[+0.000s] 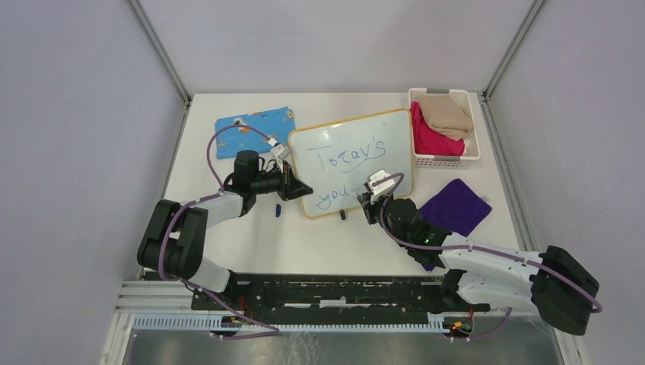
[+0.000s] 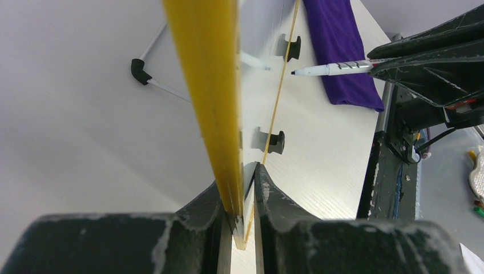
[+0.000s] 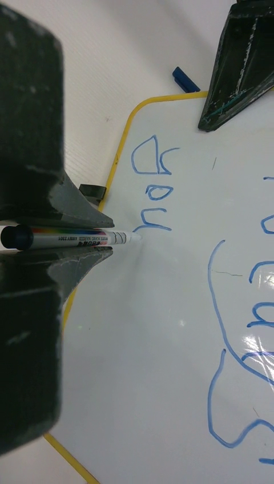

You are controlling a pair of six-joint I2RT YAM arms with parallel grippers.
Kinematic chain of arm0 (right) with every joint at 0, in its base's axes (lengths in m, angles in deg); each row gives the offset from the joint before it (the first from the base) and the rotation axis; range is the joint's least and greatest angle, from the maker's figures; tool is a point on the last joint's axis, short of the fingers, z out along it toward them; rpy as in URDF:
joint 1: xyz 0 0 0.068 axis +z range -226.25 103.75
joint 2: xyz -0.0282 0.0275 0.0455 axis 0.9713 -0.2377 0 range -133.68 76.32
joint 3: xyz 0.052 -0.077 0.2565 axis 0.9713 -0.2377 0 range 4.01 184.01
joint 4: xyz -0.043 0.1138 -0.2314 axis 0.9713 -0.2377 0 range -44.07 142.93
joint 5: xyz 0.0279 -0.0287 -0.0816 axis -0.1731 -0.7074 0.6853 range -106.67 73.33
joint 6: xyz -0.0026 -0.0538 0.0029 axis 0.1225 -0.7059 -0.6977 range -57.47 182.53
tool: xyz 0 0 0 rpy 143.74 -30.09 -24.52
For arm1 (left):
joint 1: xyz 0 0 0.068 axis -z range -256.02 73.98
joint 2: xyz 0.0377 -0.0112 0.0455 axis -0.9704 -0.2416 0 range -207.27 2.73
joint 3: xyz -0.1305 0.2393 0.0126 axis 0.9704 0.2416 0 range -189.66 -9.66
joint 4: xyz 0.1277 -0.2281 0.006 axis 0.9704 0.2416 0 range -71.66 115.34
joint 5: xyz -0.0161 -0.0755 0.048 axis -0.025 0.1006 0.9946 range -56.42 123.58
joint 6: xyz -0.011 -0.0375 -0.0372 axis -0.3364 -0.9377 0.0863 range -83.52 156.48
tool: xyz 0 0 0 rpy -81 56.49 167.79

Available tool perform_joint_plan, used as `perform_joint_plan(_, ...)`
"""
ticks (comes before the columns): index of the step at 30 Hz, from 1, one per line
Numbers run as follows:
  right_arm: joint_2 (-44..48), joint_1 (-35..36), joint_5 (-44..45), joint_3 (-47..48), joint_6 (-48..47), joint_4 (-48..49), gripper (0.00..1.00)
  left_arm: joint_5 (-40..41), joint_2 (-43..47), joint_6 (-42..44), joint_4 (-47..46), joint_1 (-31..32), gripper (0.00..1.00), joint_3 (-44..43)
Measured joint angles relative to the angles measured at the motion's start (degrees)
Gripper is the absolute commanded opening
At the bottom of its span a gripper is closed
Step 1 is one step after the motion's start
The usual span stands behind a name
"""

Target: Write a sentence on the whiteboard

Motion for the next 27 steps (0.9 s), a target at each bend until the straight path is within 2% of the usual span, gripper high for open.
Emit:
perform_joint_plan(11,-2.99,-0.17,0.13,4.22,-0.96,0.22,0.0,0.0,-0.07,0.0,0.07,0.0,0.2,-0.07)
perform_joint_plan(27,-4.76,-1.4,-0.5,4.57,-0.81,0.26,0.0,0.15,-0.11,-0.02,0.11,0.0,0.2,-0.09)
